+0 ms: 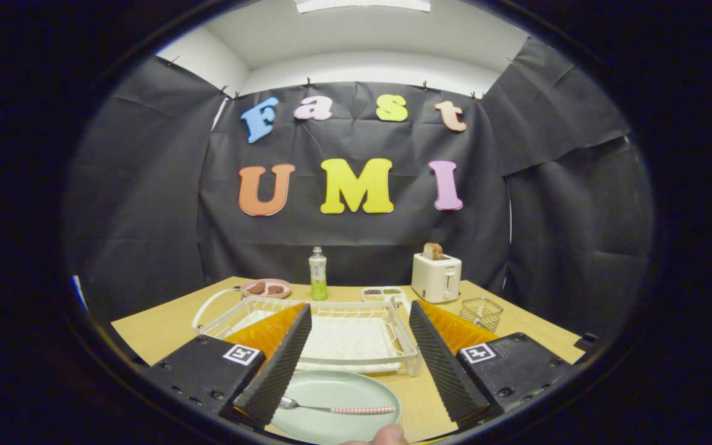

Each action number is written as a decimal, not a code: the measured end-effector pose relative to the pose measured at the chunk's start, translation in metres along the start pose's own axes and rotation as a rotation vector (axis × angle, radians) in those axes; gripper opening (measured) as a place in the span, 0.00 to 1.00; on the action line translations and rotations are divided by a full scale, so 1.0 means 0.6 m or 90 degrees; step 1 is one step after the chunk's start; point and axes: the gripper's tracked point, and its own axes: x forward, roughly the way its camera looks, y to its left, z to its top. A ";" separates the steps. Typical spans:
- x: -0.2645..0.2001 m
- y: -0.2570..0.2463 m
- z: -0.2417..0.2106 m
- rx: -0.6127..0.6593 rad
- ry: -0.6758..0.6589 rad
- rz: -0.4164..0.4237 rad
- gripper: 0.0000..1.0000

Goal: Take the plate from the dish rack, then take the spoon from the basket and place it into the plate.

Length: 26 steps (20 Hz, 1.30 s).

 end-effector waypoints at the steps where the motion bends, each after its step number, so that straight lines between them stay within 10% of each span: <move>1: -0.005 -0.002 0.006 0.004 -0.011 -0.002 1.00; 26: -0.159 0.058 0.084 0.035 -0.095 0.027 1.00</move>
